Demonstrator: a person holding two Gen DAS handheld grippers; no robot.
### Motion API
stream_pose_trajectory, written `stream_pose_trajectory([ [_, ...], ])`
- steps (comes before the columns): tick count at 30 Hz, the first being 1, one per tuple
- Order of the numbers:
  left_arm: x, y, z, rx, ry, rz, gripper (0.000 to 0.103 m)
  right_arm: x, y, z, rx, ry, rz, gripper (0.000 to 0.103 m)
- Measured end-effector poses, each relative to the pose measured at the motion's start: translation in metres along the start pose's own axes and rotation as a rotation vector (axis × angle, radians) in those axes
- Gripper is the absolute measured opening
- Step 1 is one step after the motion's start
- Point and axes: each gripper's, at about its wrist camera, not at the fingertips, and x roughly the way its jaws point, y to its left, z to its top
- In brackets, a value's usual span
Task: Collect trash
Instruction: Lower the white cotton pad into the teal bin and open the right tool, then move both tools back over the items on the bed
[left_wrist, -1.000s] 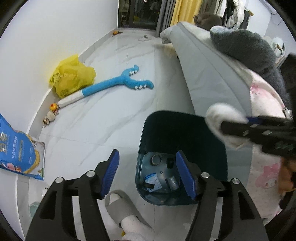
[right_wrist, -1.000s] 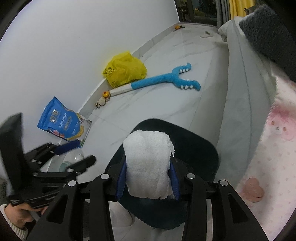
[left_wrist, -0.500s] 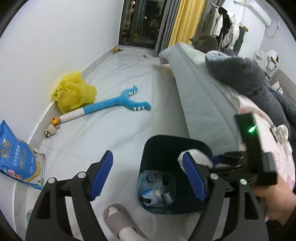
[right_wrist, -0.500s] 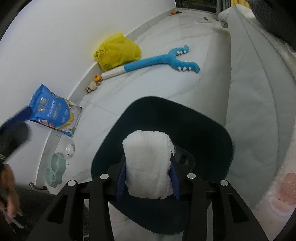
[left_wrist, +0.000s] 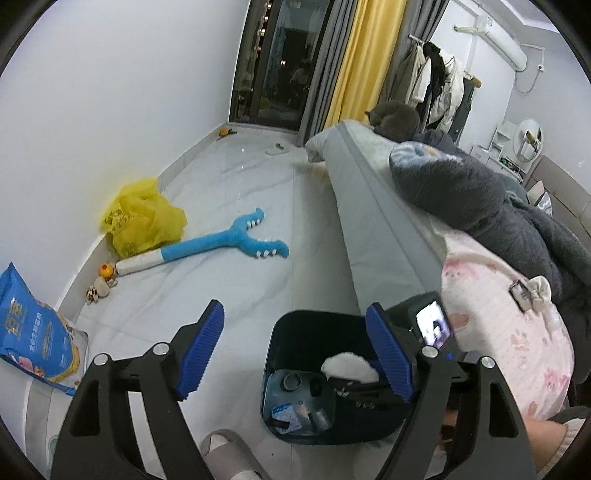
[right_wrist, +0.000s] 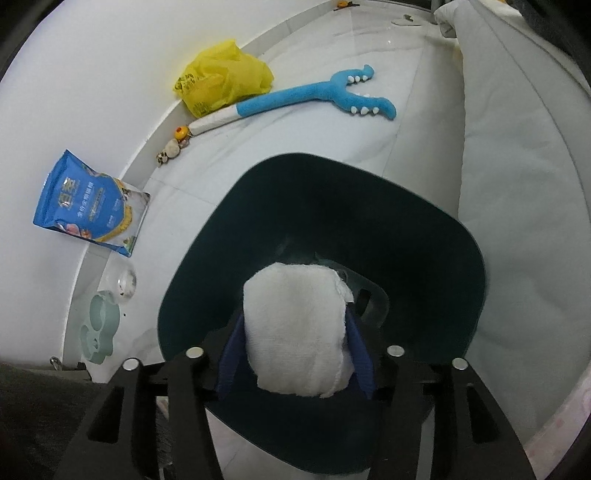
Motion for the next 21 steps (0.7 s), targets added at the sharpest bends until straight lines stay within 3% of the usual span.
stream_pose_trajectory([
  [4,-0.011,-0.006,0.006,0.03,-0.029,0.026,0.082,0.0,0.0,-0.002,0.003,0.01,-0.016,0.076],
  [13,-0.029,-0.016,0.018,0.039,-0.075,0.044,0.084,-0.019,0.004,-0.006,0.001,-0.021,0.001,0.086],
  [21,-0.031,-0.026,0.024,0.041,-0.09,0.045,0.084,-0.055,0.002,-0.007,-0.02,-0.086,-0.002,0.086],
])
